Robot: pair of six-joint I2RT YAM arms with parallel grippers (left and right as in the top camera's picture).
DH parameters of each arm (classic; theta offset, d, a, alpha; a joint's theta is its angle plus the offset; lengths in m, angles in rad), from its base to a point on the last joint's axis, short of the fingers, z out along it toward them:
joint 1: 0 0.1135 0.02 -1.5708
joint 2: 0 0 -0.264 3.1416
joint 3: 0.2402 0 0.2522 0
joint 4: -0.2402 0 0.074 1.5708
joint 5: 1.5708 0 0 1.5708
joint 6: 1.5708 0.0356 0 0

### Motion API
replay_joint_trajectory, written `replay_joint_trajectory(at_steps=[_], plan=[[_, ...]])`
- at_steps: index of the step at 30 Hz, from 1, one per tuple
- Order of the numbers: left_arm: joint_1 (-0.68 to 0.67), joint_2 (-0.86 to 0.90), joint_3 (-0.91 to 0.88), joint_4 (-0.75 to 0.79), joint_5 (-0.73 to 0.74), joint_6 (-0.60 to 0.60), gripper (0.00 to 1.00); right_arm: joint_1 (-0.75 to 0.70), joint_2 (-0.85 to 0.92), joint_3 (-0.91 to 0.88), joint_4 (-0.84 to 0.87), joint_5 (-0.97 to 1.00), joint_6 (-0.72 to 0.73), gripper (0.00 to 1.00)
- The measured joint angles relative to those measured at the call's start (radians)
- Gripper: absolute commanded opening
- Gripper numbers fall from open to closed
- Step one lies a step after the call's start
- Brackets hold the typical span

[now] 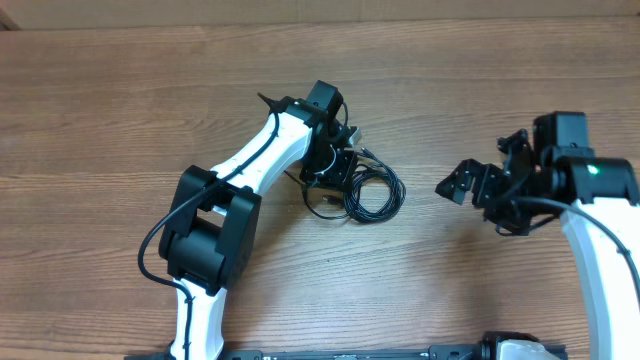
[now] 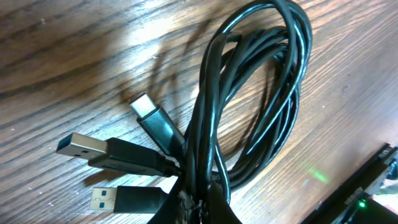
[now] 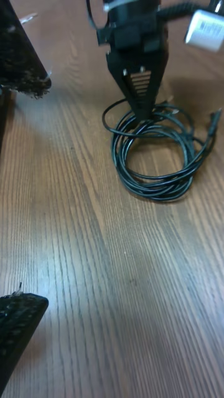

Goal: Untangle cables

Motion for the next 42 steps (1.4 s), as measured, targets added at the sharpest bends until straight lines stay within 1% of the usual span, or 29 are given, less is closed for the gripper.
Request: replay_joint_trajectory(at_steps=[4, 10, 13, 19, 25, 33, 42], plan=[[0.000, 0.000, 0.000, 0.015, 0.053, 0.003, 0.04, 0.048, 0.070, -0.003, 0.026, -0.004, 0.000, 0.95], [0.019, 0.000, 0.000, 0.040, 0.218, 0.019, 0.04, 0.107, 0.167, -0.034, 0.090, -0.020, 0.000, 0.92], [0.043, 0.000, 0.000, 0.042, 0.305, 0.023, 0.04, 0.122, 0.199, -0.057, 0.135, -0.034, 0.005, 0.91], [0.072, 0.000, 0.000, 0.043, 0.410, 0.023, 0.04, 0.127, 0.229, -0.071, 0.221, -0.041, 0.038, 0.84], [0.072, 0.000, 0.000, 0.045, 0.475, 0.023, 0.04, 0.127, 0.230, -0.100, 0.293, -0.043, 0.101, 0.82], [0.072, 0.000, 0.000, 0.073, 0.559, 0.023, 0.04, 0.127, 0.230, -0.201, 0.410, -0.053, 0.188, 0.82], [0.071, 0.000, 0.000, 0.079, 0.591, 0.023, 0.04, 0.149, 0.230, -0.269, 0.515, -0.064, 0.348, 0.80]])
